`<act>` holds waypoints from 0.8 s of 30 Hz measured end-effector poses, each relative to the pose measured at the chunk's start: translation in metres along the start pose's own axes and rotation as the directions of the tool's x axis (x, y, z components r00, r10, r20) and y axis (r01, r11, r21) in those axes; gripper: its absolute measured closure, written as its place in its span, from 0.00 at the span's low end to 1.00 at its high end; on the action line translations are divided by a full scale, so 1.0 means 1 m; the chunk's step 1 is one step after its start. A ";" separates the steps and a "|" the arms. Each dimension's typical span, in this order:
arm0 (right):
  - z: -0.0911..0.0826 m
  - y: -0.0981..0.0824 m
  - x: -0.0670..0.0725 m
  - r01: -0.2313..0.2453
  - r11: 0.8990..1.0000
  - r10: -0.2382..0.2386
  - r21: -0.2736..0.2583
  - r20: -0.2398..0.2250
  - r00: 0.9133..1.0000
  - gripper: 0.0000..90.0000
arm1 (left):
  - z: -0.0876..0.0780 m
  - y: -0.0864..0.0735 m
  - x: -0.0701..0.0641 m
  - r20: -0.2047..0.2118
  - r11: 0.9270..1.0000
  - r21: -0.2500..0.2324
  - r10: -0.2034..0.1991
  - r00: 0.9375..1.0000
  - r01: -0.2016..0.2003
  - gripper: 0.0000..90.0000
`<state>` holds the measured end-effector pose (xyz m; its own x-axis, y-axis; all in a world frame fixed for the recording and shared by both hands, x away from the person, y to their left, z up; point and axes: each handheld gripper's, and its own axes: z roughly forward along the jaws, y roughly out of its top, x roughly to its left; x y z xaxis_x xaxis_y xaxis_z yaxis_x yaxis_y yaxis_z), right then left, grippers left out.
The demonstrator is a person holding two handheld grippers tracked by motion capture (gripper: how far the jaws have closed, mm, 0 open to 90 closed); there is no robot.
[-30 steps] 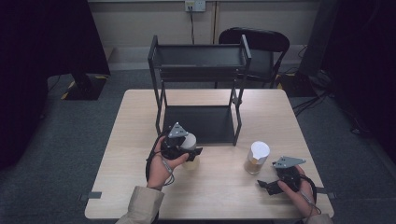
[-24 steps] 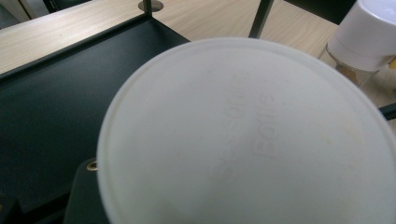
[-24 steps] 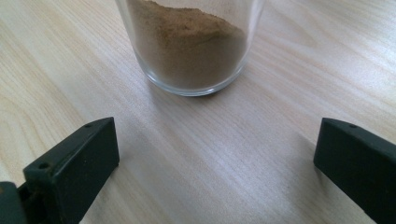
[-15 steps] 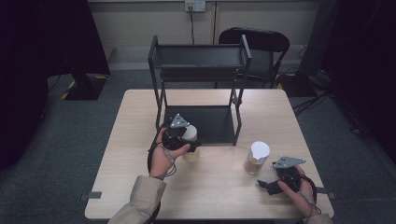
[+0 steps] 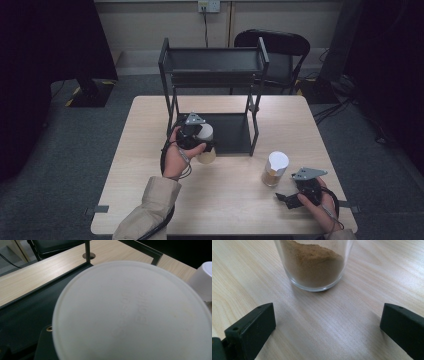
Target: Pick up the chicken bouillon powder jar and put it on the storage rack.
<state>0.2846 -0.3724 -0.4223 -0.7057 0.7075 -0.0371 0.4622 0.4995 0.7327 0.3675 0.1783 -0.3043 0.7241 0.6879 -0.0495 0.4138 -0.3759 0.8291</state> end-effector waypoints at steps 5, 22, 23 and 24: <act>0.000 0.000 0.000 0.000 1.000 0.000 0.000 0.000 1.000 0.00 | 0.000 0.007 0.004 0.007 1.000 -0.007 -0.010 1.000 0.010 0.39; 0.000 0.000 0.000 0.000 1.000 0.000 0.000 0.000 1.000 0.00 | -0.004 0.038 0.008 -0.016 1.000 -0.014 -0.020 1.000 0.019 0.39; 0.000 0.000 0.000 0.000 1.000 0.000 0.000 0.000 1.000 0.00 | -0.004 0.040 0.009 -0.013 1.000 -0.015 -0.017 1.000 0.017 0.39; 0.000 0.000 0.000 -0.001 1.000 0.001 0.000 0.000 1.000 0.00 | -0.004 0.042 0.009 -0.010 1.000 -0.016 -0.023 1.000 0.022 0.39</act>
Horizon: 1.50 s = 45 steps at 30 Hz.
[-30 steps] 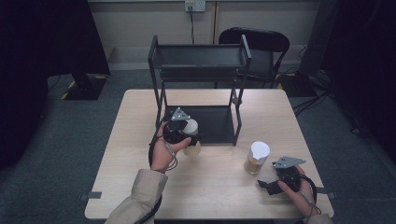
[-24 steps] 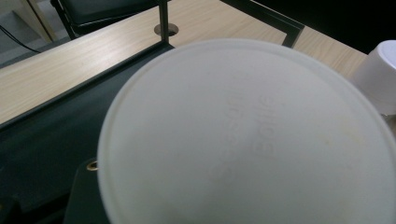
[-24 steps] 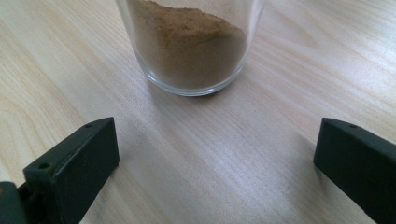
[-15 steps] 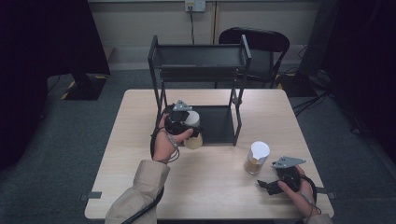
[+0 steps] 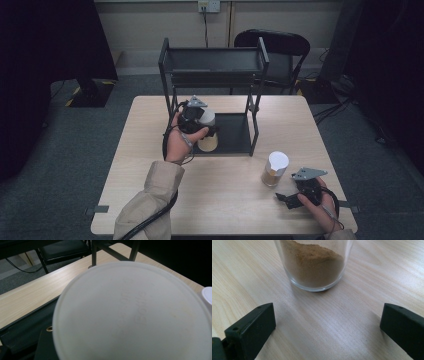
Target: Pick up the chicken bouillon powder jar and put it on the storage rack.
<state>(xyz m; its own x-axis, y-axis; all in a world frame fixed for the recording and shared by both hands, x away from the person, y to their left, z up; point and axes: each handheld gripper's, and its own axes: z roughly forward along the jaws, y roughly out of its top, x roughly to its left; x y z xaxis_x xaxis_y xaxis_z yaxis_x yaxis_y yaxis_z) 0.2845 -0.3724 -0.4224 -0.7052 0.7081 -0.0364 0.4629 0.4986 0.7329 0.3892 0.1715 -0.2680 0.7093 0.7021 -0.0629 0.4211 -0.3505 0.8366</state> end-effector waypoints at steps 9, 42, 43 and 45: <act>0.000 0.000 0.000 0.001 1.000 -0.001 0.000 0.000 1.000 0.00 | -0.003 0.018 -0.002 -0.009 1.000 -0.002 0.002 1.000 -0.003 0.39; 0.000 0.000 0.000 0.000 1.000 0.000 0.000 0.000 1.000 0.00 | -0.028 0.069 0.002 -0.029 1.000 -0.020 0.013 0.999 -0.014 0.39; 0.000 0.000 0.000 0.000 1.000 0.000 0.000 0.000 1.000 0.00 | -0.030 0.070 0.002 -0.031 1.000 -0.024 0.012 0.999 -0.013 0.39; 0.000 0.000 0.000 0.001 1.000 -0.001 0.000 0.000 1.000 0.00 | -0.032 0.073 0.002 -0.031 0.999 -0.031 0.012 0.999 -0.013 0.39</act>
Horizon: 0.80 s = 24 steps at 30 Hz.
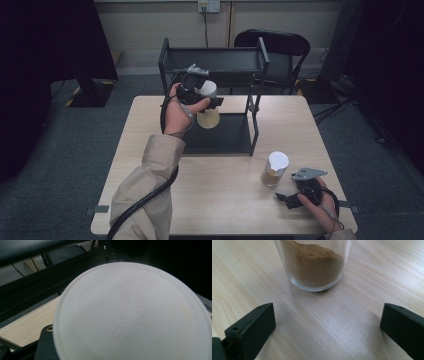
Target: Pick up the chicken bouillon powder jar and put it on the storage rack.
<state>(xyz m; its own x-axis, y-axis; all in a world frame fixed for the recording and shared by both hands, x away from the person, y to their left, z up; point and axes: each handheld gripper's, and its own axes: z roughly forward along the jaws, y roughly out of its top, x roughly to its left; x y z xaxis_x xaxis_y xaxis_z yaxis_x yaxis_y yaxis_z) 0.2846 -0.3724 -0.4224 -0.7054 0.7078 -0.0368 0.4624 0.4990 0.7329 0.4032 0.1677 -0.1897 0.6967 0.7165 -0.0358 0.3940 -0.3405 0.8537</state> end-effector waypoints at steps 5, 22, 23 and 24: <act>0.000 0.000 0.000 0.001 1.000 -0.001 0.000 0.000 1.000 0.00 | -0.007 0.008 0.000 -0.008 1.000 -0.002 0.005 1.000 -0.005 0.39; 0.000 0.000 0.000 0.000 1.000 0.000 0.000 0.000 1.000 0.00 | -0.030 0.036 0.004 -0.032 1.000 0.015 0.010 0.999 -0.009 0.39; 0.000 0.000 0.000 0.001 1.000 -0.001 0.000 0.000 1.000 0.00 | -0.032 0.038 0.004 -0.033 1.000 0.016 0.010 0.999 -0.010 0.39; 0.000 0.000 0.000 0.001 1.000 -0.001 0.000 0.000 1.000 0.00 | -0.034 0.040 0.004 -0.034 1.000 0.014 0.012 0.999 -0.011 0.39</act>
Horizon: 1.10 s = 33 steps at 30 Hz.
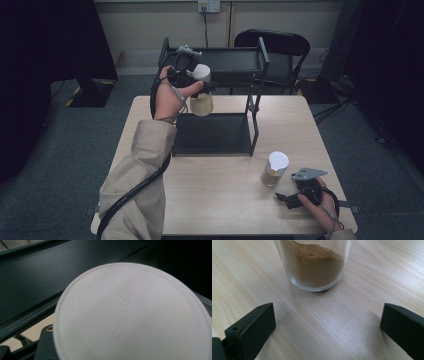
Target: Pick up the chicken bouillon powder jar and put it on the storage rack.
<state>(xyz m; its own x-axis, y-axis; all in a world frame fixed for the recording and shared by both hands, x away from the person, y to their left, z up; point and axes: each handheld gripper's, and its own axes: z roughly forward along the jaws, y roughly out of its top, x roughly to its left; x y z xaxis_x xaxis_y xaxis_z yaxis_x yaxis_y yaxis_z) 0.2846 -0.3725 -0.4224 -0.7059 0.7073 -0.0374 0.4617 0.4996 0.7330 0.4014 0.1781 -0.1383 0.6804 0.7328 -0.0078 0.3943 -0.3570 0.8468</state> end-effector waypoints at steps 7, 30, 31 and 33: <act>0.000 0.000 0.000 0.000 1.000 0.000 0.000 0.000 1.000 0.00 | -0.009 0.016 0.001 0.002 1.000 0.011 0.003 1.000 -0.003 0.39; 0.000 0.000 0.000 0.001 1.000 -0.001 0.000 -0.001 1.000 0.00 | -0.025 0.068 0.004 0.000 1.000 0.014 0.001 1.000 -0.001 0.39; 0.000 0.000 0.000 0.001 1.000 -0.001 0.001 -0.002 1.000 0.00 | -0.025 0.070 0.004 -0.001 1.000 0.011 0.001 1.000 -0.001 0.39; 0.000 0.000 0.000 0.001 1.000 -0.001 0.000 -0.001 1.000 0.00 | -0.026 0.074 0.005 -0.001 1.000 0.011 0.002 1.000 -0.002 0.39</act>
<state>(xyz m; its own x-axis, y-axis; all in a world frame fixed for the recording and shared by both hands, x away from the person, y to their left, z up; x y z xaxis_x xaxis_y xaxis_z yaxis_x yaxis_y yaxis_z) 0.2848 -0.3728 -0.4224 -0.7072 0.7060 -0.0373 0.4609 0.5004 0.7329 0.4179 0.1706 -0.0620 0.6810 0.7323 -0.0054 0.3993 -0.3651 0.8410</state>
